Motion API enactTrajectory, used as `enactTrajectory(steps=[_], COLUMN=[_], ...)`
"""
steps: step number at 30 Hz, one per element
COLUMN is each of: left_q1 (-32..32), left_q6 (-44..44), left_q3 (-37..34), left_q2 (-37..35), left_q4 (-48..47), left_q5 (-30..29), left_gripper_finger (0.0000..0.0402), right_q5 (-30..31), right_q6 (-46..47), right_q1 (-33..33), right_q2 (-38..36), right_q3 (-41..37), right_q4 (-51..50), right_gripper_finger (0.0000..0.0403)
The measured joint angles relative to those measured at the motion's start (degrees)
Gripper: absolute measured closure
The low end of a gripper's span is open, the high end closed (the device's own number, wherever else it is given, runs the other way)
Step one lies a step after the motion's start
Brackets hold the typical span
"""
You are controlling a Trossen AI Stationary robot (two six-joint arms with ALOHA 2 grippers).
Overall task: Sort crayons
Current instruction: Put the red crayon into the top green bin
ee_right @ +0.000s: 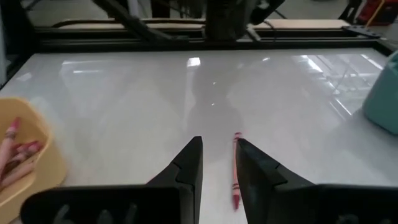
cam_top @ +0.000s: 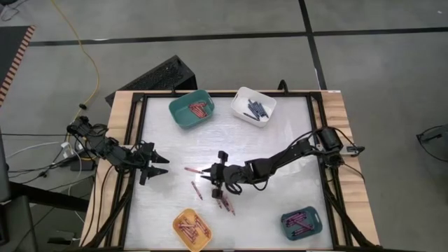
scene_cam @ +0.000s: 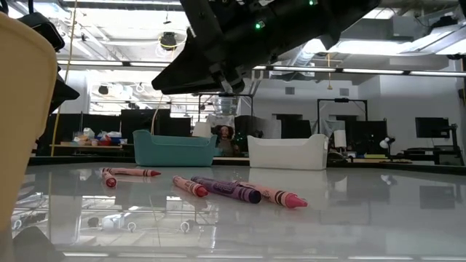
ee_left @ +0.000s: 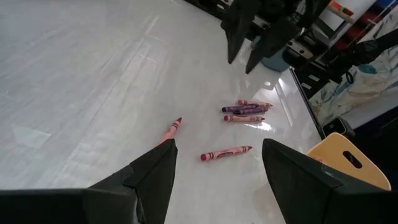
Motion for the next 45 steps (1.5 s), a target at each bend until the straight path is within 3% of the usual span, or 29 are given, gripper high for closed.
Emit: enactTrajectory(steps=[6, 19, 28, 45], left_q1=[0.00, 0.00, 0.00, 0.00], left_q6=[0.00, 0.00, 0.00, 0.00], left_q3=[0.01, 0.00, 0.00, 0.01], left_q2=[0.01, 0.01, 0.01, 0.01], left_q4=[0.00, 0.00, 0.00, 0.00], left_q5=[0.02, -0.01, 0.01, 0.02], left_gripper_finger=[0.0174, 0.0174, 0.0174, 0.0174], right_q5=[1.03, 3.20, 3.12, -0.48], right_q6=[1.75, 6.46, 6.21, 4.33], right_q1=[-0.10, -2.32, -2.36, -3.00], right_q2=[0.02, 0.09, 0.09, 0.09], right_q3=[0.00, -0.02, -0.02, -0.02], right_q4=[-1.32, -13.92, -14.59, -14.38], right_gripper_finger=[0.0310, 0.0305, 0.0272, 0.0273])
